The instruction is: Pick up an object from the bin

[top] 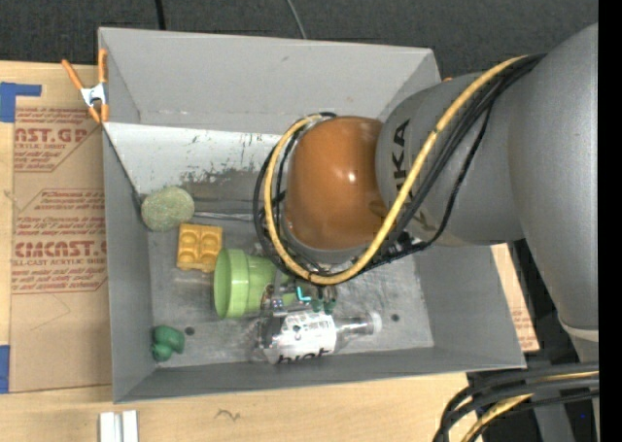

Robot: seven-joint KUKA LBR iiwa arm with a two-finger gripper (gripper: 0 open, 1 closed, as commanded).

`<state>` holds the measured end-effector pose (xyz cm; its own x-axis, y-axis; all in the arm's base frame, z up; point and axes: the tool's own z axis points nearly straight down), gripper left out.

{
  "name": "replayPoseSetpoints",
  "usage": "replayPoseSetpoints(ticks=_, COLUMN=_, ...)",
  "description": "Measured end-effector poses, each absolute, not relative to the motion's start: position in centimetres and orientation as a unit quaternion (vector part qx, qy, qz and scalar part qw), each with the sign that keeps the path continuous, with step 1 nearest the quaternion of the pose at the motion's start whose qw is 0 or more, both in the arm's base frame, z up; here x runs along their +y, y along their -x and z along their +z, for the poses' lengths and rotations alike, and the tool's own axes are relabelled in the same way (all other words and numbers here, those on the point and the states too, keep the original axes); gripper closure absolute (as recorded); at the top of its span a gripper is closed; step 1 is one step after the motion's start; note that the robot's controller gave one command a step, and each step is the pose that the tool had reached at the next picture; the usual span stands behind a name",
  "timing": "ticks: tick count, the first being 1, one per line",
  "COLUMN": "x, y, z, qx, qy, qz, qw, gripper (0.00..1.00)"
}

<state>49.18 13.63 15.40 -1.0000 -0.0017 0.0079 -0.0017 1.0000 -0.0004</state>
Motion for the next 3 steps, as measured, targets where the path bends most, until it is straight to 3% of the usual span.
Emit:
replayPoseSetpoints(ticks=1, x=13.6, y=-49.4, z=15.7, qx=-1.0, qy=0.0, qz=0.0, qw=0.001, gripper=0.0)
replayPoseSetpoints(ticks=2, x=14.5, y=-50.5, z=13.7, qx=-0.999, qy=-0.047, qz=0.0, qw=-0.003, gripper=0.0)
replayPoseSetpoints(ticks=3, x=13.6, y=-52.1, z=8.0, qx=-0.993, qy=-0.117, qz=-0.001, qw=-0.002, gripper=0.0)
